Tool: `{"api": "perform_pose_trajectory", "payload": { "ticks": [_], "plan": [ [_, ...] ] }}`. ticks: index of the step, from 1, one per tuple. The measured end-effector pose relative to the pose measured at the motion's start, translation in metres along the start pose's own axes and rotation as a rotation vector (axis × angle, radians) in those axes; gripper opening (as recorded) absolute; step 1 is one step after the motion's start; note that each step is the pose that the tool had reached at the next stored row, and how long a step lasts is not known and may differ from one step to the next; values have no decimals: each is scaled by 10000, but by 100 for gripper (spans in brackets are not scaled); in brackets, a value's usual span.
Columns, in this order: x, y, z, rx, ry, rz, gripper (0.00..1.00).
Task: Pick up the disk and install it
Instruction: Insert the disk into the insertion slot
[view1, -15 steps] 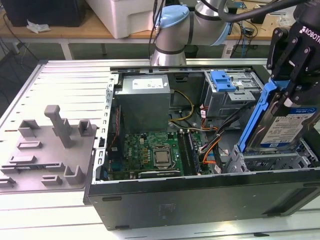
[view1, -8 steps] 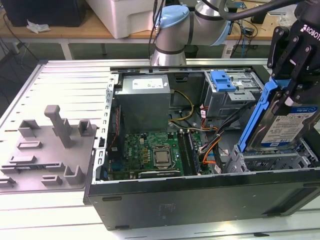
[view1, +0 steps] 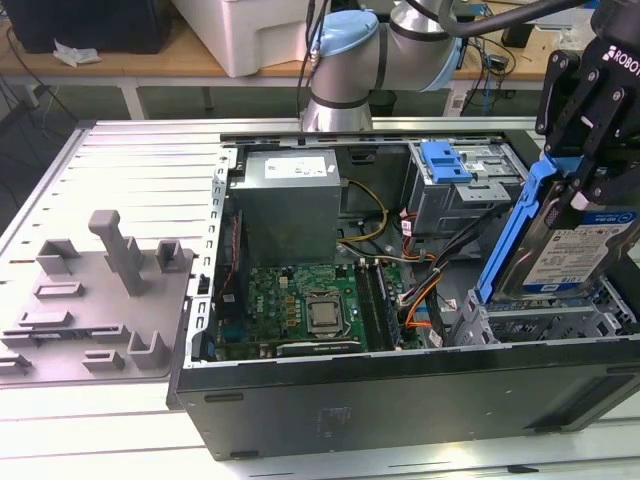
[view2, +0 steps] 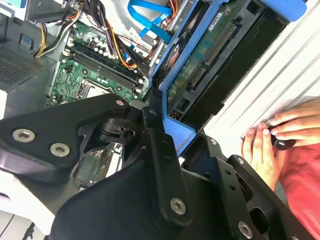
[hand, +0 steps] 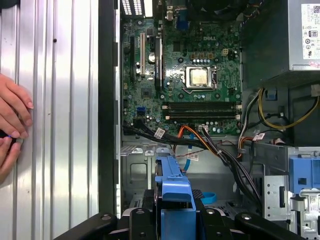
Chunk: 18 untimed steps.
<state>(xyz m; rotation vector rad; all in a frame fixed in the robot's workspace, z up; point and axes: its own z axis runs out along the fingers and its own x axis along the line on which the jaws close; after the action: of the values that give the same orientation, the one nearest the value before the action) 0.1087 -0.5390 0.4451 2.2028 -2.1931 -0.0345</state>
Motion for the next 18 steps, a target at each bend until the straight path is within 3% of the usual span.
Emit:
{"api": "perform_pose_trajectory", "payload": {
  "ticks": [18],
  "plan": [
    [0,0,-4,-2,-9,232,37]
  ]
}}
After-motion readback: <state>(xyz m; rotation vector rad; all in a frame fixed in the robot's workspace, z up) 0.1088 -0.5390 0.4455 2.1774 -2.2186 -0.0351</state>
